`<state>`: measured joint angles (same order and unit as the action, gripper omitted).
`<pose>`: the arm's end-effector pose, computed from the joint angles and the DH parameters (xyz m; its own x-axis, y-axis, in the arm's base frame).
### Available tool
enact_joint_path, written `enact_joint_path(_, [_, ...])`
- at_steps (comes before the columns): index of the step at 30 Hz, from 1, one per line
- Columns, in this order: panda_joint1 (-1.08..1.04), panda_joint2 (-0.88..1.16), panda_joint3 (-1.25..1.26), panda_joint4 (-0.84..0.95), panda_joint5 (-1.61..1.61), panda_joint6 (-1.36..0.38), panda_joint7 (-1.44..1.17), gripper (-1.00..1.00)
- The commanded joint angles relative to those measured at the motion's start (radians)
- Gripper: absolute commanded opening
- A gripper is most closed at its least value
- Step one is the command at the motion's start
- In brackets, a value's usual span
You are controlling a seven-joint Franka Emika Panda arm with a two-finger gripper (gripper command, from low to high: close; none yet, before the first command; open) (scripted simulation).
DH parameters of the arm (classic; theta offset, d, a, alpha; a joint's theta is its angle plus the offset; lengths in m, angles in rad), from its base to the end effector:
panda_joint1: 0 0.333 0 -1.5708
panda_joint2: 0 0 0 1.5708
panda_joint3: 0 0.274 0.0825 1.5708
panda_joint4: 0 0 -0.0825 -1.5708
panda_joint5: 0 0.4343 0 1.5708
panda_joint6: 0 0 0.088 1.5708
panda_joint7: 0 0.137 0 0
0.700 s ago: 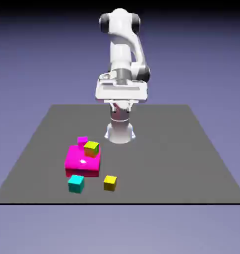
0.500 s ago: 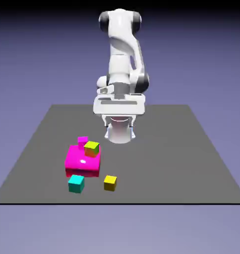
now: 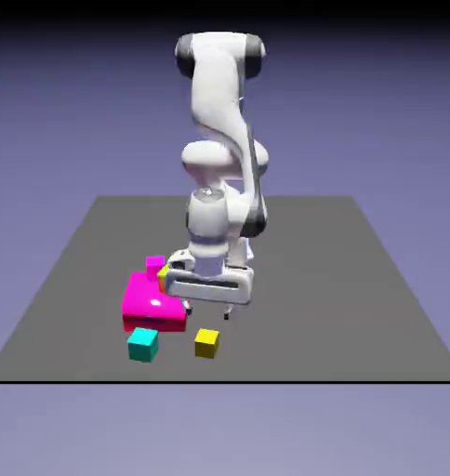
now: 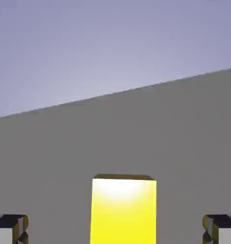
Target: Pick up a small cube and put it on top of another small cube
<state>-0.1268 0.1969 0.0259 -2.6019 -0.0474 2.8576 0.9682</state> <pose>0.4521 -0.0425 0.0727 0.5182 -0.8542 0.0422 -0.8533 -0.5197 -0.0422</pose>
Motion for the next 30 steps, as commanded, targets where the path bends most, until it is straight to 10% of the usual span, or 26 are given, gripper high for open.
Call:
enact_joint_path(1, [0.003,0.036,-0.004,0.009,-0.003,0.027,0.003,0.0])
enact_joint_path(7, [0.022,0.227,-0.027,0.057,-0.019,0.17,0.016,0.0])
enact_joint_path(8, [0.022,0.227,-0.027,0.057,-0.019,0.17,0.016,-1.0])
enact_joint_path(21, [-0.105,-0.047,-0.189,0.156,0.092,-0.204,-0.161,-1.0])
enact_joint_path(28, [-0.145,0.141,-0.139,0.179,0.152,-0.04,-0.205,-1.0])
enact_joint_path(29, [-0.145,0.141,-0.139,0.179,0.152,-0.04,-0.205,1.0])
enact_joint_path(30, [-0.145,0.141,-0.139,0.179,0.152,-0.04,-0.205,1.0])
